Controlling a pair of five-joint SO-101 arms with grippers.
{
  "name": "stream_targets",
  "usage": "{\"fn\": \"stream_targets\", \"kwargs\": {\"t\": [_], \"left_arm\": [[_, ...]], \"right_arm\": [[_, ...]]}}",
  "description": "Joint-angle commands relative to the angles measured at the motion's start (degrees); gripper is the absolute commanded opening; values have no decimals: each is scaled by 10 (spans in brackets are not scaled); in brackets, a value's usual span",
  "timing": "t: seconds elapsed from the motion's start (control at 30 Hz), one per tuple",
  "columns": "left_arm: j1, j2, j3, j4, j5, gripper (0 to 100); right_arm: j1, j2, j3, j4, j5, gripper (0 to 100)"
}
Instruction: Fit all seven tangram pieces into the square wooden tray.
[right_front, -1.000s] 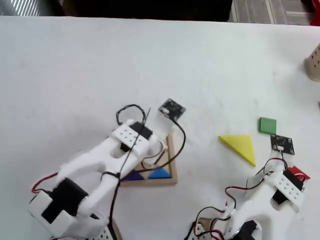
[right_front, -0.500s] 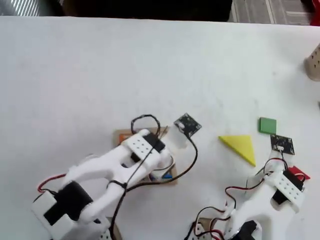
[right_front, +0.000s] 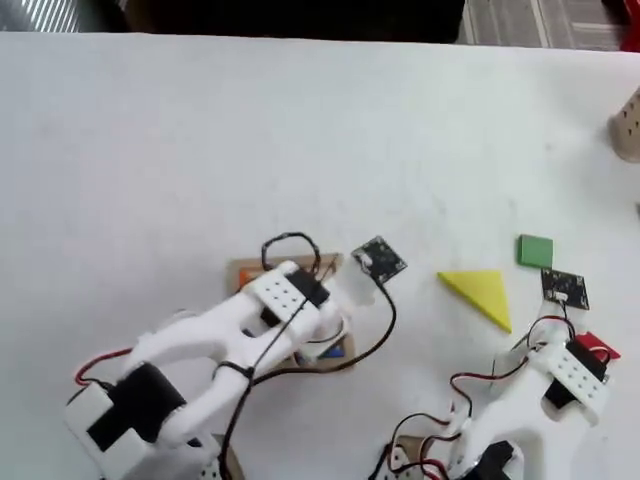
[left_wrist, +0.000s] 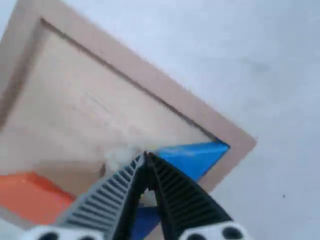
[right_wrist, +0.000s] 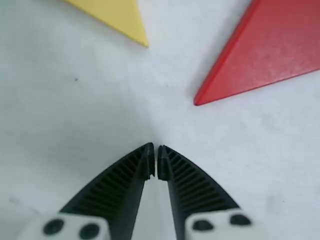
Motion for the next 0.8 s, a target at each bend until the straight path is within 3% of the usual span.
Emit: {"fn": "stream_targets", "kwargs": {"t": [0.0, 0.13, 0.47, 0.77], "left_arm": [[6, -15, -10, 18, -6, 22], [-14, -57, -1, 19, -6, 22], [-162, -65, 18, -28, -9, 22], [-160, -46, 11, -31, -7, 22]], "right_arm": [[-7, -4, -3, -7, 8, 18], [-7, -4, -3, -7, 7, 18], [-6, -4, -3, -7, 5, 18], [-3, -4, -3, -7, 4, 18]]}}
